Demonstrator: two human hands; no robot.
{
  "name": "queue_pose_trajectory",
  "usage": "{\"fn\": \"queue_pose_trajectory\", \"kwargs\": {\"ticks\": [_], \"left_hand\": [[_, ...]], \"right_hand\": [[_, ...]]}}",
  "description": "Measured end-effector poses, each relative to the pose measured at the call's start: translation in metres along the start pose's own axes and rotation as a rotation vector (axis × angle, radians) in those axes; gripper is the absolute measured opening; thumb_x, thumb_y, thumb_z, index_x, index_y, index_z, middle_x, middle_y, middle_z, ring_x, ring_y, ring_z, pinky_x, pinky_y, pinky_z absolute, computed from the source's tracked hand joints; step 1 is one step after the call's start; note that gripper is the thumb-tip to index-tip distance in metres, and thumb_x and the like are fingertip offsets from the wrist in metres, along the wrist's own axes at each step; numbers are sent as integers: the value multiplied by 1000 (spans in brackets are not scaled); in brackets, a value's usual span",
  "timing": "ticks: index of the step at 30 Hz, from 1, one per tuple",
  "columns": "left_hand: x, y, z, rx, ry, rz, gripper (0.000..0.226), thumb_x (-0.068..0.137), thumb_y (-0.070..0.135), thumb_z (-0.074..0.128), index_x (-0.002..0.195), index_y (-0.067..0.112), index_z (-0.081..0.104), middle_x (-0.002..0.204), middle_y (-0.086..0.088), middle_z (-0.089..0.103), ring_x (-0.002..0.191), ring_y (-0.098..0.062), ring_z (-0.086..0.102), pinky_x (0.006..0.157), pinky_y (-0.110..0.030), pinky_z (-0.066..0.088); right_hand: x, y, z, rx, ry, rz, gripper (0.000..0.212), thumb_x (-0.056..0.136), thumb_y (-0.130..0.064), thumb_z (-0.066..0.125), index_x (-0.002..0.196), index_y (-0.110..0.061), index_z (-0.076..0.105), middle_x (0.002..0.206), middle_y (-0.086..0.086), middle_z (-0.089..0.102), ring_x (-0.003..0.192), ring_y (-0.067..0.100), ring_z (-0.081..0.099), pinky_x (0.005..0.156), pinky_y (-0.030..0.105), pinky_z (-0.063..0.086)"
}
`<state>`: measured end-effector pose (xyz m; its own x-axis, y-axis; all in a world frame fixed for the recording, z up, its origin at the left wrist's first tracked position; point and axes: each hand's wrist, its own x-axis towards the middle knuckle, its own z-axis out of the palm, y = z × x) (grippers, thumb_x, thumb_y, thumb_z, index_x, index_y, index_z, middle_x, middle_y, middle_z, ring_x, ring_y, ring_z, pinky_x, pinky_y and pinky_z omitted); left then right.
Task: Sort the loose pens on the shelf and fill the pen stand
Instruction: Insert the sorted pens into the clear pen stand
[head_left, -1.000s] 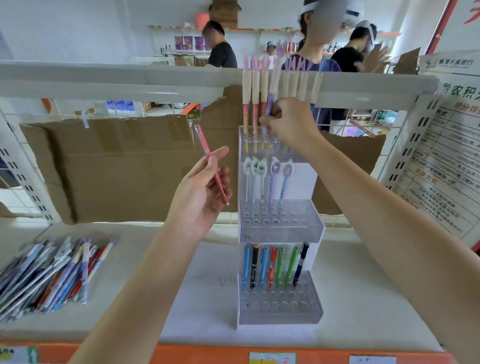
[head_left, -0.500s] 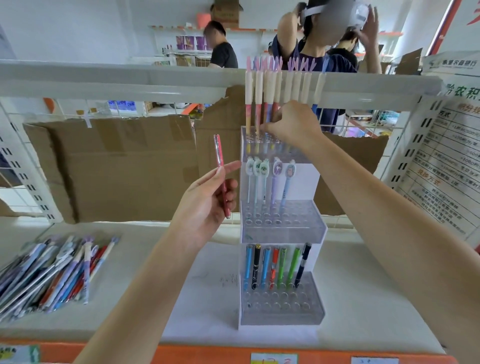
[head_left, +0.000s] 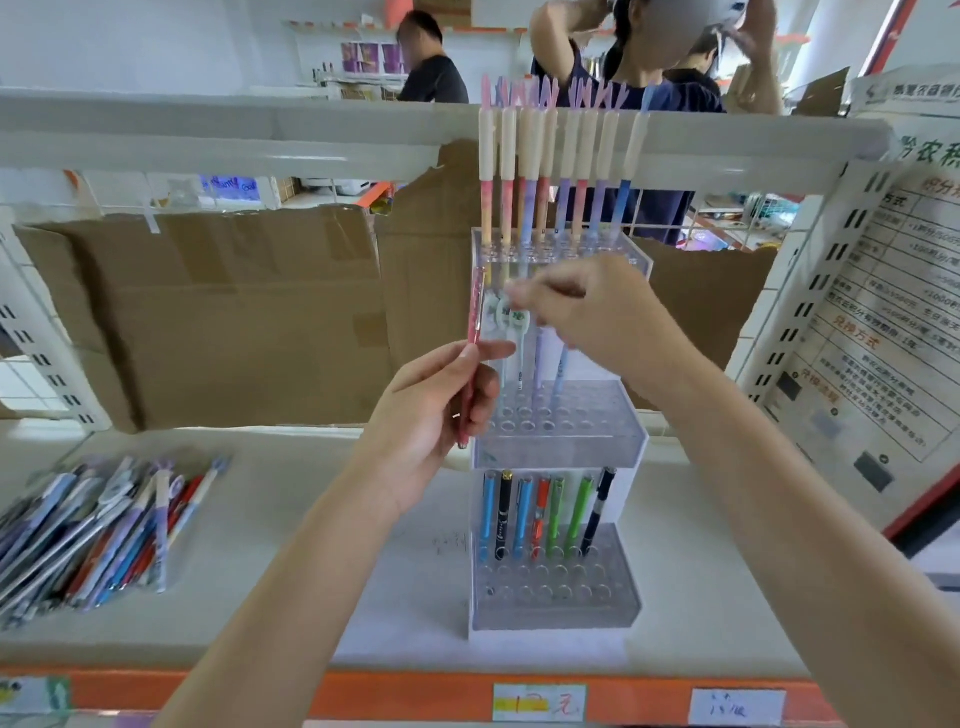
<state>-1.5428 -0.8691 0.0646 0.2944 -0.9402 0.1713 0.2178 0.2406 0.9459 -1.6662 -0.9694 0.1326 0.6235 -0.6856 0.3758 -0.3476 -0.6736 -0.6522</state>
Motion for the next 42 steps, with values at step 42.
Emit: {"fn": "queue_pose_trajectory", "kwargs": {"ticks": [42], "left_hand": [[-78, -141, -10, 1322, 60, 297, 15, 75, 16, 76, 82, 17, 63, 84, 4, 58, 80, -9, 46, 73, -13, 35]], "right_hand": [[-130, 129, 43, -221, 109, 187, 18, 96, -21, 52, 90, -4, 57, 75, 12, 65, 67, 33, 64, 65, 44, 49]]}}
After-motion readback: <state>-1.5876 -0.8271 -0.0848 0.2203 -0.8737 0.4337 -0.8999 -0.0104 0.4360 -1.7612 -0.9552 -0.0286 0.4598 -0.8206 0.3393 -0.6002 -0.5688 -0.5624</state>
